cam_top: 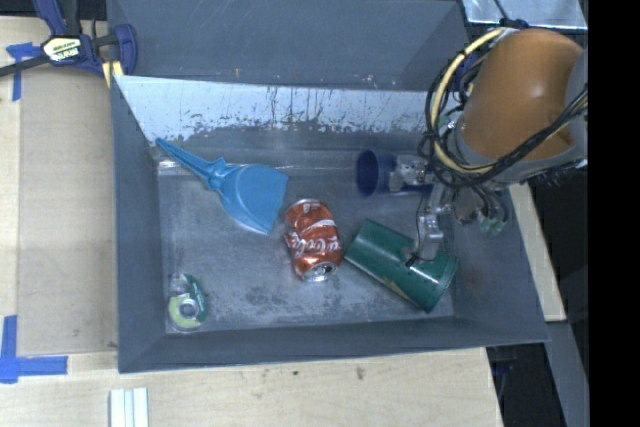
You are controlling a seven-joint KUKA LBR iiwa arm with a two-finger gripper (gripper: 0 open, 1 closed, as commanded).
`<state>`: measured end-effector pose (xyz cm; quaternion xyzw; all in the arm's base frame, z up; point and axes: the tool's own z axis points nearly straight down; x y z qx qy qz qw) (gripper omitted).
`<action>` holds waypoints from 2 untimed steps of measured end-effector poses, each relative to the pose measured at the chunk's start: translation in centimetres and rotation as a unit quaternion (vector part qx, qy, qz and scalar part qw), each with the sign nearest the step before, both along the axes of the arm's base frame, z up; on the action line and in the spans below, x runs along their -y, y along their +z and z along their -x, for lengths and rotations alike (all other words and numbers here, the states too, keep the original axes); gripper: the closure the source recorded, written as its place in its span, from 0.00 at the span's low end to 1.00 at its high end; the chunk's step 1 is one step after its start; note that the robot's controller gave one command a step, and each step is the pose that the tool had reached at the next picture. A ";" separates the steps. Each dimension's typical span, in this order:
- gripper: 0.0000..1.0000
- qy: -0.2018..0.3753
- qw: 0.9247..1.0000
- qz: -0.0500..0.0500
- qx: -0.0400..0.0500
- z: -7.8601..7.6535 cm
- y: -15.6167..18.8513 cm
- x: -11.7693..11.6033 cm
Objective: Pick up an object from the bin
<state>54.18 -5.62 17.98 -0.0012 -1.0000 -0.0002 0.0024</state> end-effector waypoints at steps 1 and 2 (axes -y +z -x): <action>0.00 0.001 1.000 0.000 0.004 -0.2 0.4 0.0; 0.00 -0.019 1.000 0.000 0.004 1.5 -6.3 0.7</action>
Offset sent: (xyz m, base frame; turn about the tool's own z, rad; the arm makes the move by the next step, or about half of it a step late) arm -0.0289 -0.0119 -0.1098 0.0645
